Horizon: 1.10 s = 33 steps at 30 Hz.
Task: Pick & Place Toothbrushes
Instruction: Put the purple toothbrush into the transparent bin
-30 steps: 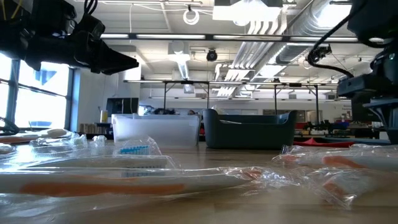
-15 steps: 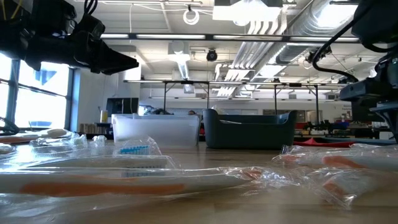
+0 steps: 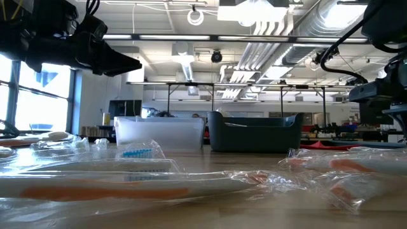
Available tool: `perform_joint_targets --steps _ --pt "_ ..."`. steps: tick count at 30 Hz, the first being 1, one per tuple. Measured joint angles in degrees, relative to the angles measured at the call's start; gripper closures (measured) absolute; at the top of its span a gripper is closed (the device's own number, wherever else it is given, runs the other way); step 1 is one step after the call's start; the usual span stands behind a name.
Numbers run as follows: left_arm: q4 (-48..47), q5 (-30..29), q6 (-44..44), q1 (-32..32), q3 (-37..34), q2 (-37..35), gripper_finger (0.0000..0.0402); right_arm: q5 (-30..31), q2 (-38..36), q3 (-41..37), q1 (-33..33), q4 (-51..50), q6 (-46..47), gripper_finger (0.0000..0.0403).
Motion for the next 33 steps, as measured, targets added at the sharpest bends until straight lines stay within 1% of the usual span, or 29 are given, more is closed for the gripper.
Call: perform_joint_targets --steps 5,8,13,16,20,24,27,30,33 --pt "0.02 -0.23 0.01 0.00 0.00 -0.02 0.0231 0.41 -0.24 -0.03 0.00 0.00 -0.32 0.0389" --pt "0.04 -1.52 -0.01 -0.01 0.00 -0.02 0.0231 0.54 -1.72 -0.24 0.22 0.02 -1.58 0.0389" --pt "0.63 -3.70 -0.42 -0.02 0.01 -0.01 0.0231 6.71 -6.35 -0.35 0.09 0.71 -3.16 0.0389" --pt "0.88 -4.87 -1.45 -0.02 0.00 -0.02 0.0231 11.44 -9.53 -0.26 0.11 2.73 -6.02 0.0389" --pt "1.40 -5.05 -1.64 0.00 0.02 -0.02 0.0231 18.41 -13.22 -0.17 0.11 6.01 -11.57 0.0389" --pt "3.27 -5.05 -3.50 0.00 0.02 -0.02 0.0231 26.70 -15.70 -0.16 0.06 10.46 -20.18 0.0389" --pt "4.47 -5.05 -4.67 0.00 0.02 0.00 0.0231 32.69 -16.79 -0.09 -0.58 14.99 -28.67 0.0389" --pt "5.81 -5.03 -4.74 -0.02 0.02 -0.02 0.0231 36.79 -17.05 -0.09 -1.61 20.93 -39.09 0.0389" --pt "6.10 -5.03 -4.84 -0.02 0.02 -0.02 0.0231 39.23 -17.00 -0.09 -2.79 27.69 -50.18 0.0389"
